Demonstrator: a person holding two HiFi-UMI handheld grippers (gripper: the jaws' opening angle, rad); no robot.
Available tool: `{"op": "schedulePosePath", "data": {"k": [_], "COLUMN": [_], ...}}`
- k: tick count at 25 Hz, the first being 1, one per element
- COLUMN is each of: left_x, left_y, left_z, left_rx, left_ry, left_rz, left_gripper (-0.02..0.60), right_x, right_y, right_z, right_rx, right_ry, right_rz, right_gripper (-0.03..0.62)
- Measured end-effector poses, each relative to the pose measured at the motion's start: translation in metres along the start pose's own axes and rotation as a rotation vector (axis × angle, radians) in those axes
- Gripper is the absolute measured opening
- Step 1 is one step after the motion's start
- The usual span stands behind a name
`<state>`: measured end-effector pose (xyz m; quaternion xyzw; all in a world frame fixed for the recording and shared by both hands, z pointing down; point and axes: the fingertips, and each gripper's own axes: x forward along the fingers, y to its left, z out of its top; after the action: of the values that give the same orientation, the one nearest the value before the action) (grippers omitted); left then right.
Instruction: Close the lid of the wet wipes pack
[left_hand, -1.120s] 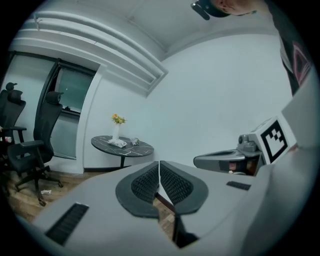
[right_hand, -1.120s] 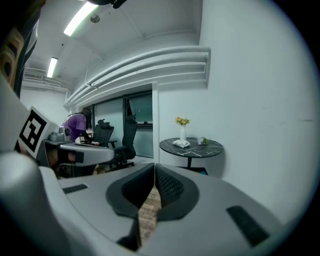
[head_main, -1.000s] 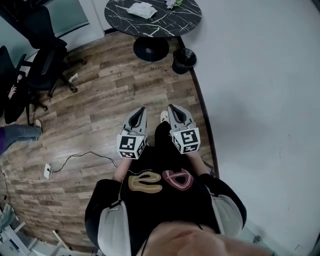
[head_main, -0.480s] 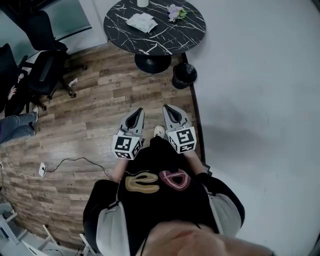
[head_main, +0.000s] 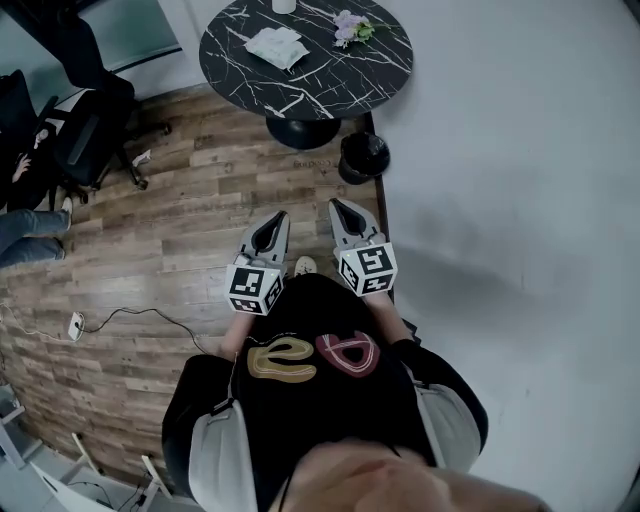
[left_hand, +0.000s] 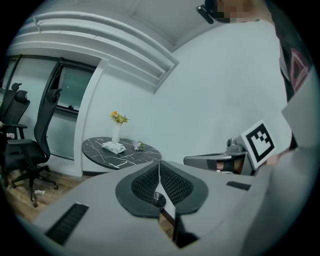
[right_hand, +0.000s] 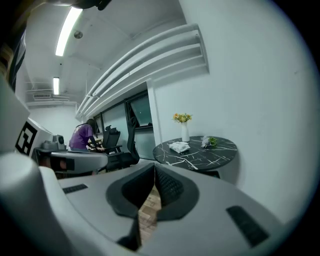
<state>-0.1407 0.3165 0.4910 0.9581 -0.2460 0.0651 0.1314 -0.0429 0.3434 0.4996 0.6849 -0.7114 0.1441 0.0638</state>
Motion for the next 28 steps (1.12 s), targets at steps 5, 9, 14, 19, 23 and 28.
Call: {"op": "schedulePosePath", "data": {"k": [5,9,14,19,23,28], "left_x": [0.015,0.023,0.037,0.063,0.090,0.127], "left_y": [-0.001,0.005,0.019,0.040,0.060,0.091], "left_z": [0.000,-0.003,-0.006,0.004,0.014,0.031], "left_rx": [0.000,-0.017,-0.029,-0.037,-0.034,-0.028], "left_ry": [0.008,0.013,0.017,0.014,0.006,0.017], "left_rz": [-0.001,0.011,0.023,0.020,0.013,-0.010], "left_gripper": [0.021,0.021,0.021,0.021,0.021,0.021], "right_x": [0.003,0.007,0.020,0.042,0.067,0.107], "right_y": [-0.013,-0.016,-0.020,-0.034,-0.047,-0.066], "right_z": [-0.005,-0.006,-0.007,0.000,0.008,0.026], "right_rx": [0.008,0.005,0.002,0.007,0.003,0.027], "right_ry": [0.013,0.026,0.038,0.050,0.058,0.063], "right_rz": [0.000,0.008,0.015,0.000,0.002,-0.019], "right_gripper": [0.012,0.012,0.012,0.012,0.012,0.012]}}
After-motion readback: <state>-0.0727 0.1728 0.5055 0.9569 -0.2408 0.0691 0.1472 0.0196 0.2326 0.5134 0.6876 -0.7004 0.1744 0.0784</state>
